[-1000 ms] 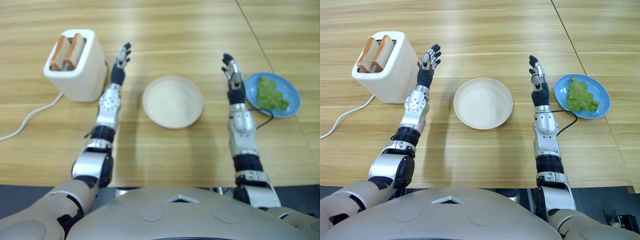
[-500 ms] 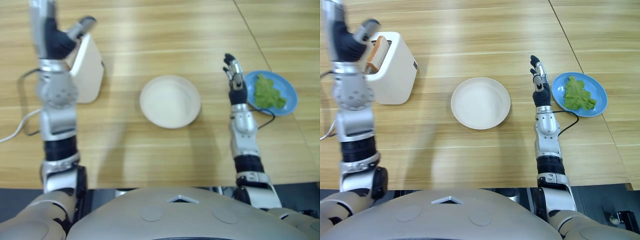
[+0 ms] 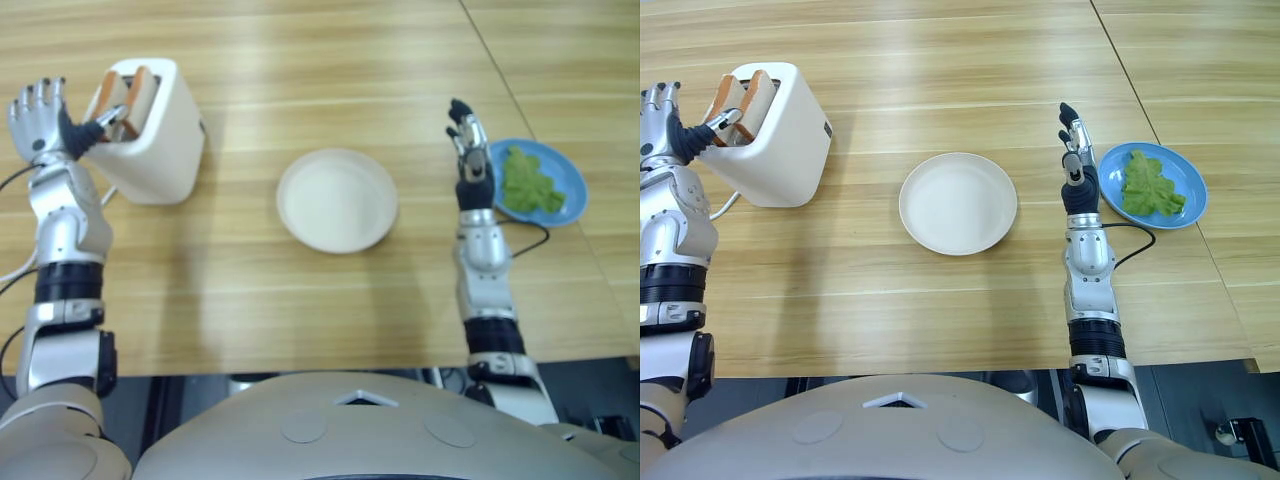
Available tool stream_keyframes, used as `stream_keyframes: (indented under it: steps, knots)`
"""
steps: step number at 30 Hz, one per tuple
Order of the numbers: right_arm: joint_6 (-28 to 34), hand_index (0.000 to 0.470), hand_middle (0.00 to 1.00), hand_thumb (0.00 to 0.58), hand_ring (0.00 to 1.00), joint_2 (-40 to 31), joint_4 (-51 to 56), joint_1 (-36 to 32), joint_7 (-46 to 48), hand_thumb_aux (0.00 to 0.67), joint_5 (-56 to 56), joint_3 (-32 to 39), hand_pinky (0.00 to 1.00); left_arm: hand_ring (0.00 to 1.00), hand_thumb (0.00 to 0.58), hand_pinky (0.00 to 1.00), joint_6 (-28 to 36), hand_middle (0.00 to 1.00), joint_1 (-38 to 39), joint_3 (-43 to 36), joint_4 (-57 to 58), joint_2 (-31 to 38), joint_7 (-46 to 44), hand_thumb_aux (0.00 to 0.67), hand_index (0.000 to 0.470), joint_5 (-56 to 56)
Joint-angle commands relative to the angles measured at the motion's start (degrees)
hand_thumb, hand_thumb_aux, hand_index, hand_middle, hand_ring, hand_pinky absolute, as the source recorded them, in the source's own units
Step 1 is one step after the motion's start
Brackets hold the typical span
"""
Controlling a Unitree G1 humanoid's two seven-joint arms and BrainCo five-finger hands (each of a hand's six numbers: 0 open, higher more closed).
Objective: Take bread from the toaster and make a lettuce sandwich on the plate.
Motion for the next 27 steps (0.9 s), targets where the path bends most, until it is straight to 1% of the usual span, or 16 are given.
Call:
stream_keyframes:
  steps: [1,6,15,20,27]
  knots:
    - [1.7,0.0,0.0,0.0,0.0,-0.49,-2.51,0.81,0.49,0.0,1.34,-0.71,0.0,0.0,0.0,0.0,1.18,0.0,-0.49,-2.82,3.95,1.57,-1.03,0.0,0.0,-1.22]
    - [2.51,0.0,0.0,0.0,0.0,-0.79,-3.63,1.15,0.62,0.0,1.7,-1.05,0.0,0.0,0.0,0.0,2.03,0.0,-1.23,-6.0,6.88,2.23,-1.72,0.0,0.0,-2.31]
    - [3.01,0.0,0.0,0.0,0.0,-0.7,-3.63,1.35,0.63,0.0,1.4,-0.61,0.0,0.0,0.0,0.0,3.54,0.0,-1.64,-6.49,9.9,5.14,-2.23,0.0,0.0,-5.5]
    - [3.11,0.0,0.0,0.0,0.0,-1.18,-3.46,1.47,-0.25,0.0,-0.7,-0.37,0.0,0.0,0.0,0.0,5.36,0.0,-1.39,-4.34,7.8,6.21,-0.5,0.0,0.0,-8.11]
    - [3.1,0.0,0.0,0.0,0.0,-1.45,-3.21,0.91,-0.74,0.0,-2.44,0.31,0.0,0.0,0.0,0.0,6.29,0.0,-1.39,-5.9,6.71,6.03,0.09,0.0,0.0,-9.22]
